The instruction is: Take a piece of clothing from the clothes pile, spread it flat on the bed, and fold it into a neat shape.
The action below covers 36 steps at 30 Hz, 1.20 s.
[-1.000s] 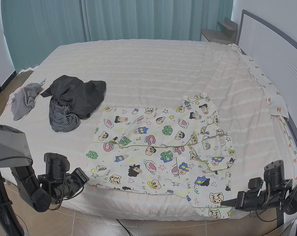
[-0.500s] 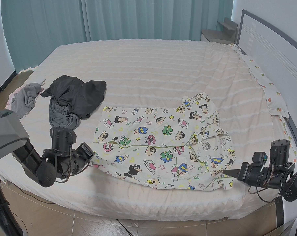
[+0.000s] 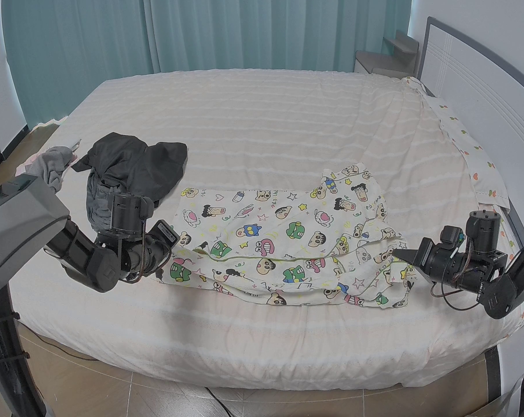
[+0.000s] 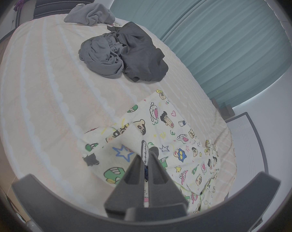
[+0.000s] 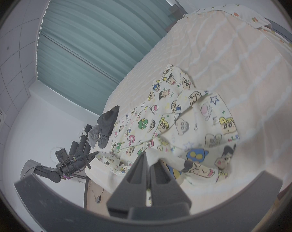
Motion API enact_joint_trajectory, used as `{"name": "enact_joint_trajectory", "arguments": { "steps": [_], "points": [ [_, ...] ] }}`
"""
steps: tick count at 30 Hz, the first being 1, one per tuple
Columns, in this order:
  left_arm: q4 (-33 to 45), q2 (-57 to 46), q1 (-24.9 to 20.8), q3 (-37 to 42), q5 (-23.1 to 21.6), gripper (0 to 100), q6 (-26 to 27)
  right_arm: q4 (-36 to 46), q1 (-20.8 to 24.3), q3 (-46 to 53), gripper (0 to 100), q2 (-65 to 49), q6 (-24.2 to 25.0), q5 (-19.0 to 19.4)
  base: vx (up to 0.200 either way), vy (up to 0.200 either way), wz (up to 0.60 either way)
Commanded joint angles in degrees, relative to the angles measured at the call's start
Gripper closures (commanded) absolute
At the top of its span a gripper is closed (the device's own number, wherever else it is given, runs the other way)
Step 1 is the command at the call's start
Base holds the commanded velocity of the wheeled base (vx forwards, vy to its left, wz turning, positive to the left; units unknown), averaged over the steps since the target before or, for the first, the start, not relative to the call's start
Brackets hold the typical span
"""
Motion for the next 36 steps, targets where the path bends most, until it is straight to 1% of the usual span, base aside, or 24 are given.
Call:
{"name": "enact_joint_trajectory", "arguments": {
  "steps": [1,7,9,13,17,23,30,34,35,36],
  "points": [
    [2.1,6.7,0.6,-6.6,0.3,100,-0.3,-0.5,-1.2,-5.3,100,6.5,0.0,-0.2,0.000,0.000,0.00],
    [6.5,11.2,1.1,-14.4,0.3,100,-0.3,-4.6,-2.2,-7.8,100,10.7,-0.1,-0.4,0.000,0.000,0.00],
    [7.7,12.2,1.2,-16.5,0.3,100,-0.4,-6.6,-2.9,-8.4,100,12.0,-0.1,-0.6,0.000,0.000,0.00],
    [9.3,13.3,1.2,-19.4,0.3,100,-0.6,-7.8,-4.1,-9.8,100,13.8,-0.1,-1.2,0.000,0.000,0.00],
    [9.4,13.6,1.4,-20.6,0.2,100,-0.8,-7.8,-5.3,-10.8,100,15.0,-0.1,-1.8,0.000,0.000,0.00],
    [9.4,13.5,1.9,-21.2,0.3,100,-0.7,-7.8,-6.7,-11.0,100,15.3,-0.1,-1.7,0.000,0.000,0.00],
    [9.5,13.5,1.8,-21.3,0.1,100,-0.5,-7.8,-6.4,-11.1,100,15.4,0.0,-1.6,0.000,0.000,0.00],
    [10.9,14.1,1.7,-23.3,0.0,100,-0.4,-7.8,-6.3,-12.2,100,16.2,0.0,-1.7,0.000,0.000,0.00],
    [11.5,14.3,1.6,-23.9,0.0,0,-0.4,-7.8,-6.3,-12.3,100,16.3,0.0,-1.7,0.000,0.000,0.00],
    [12.3,14.3,1.6,-24.6,-0.1,0,-0.4,-7.8,-6.4,-12.3,100,16.6,0.0,-1.7,0.000,0.000,0.00]
  ]
}}
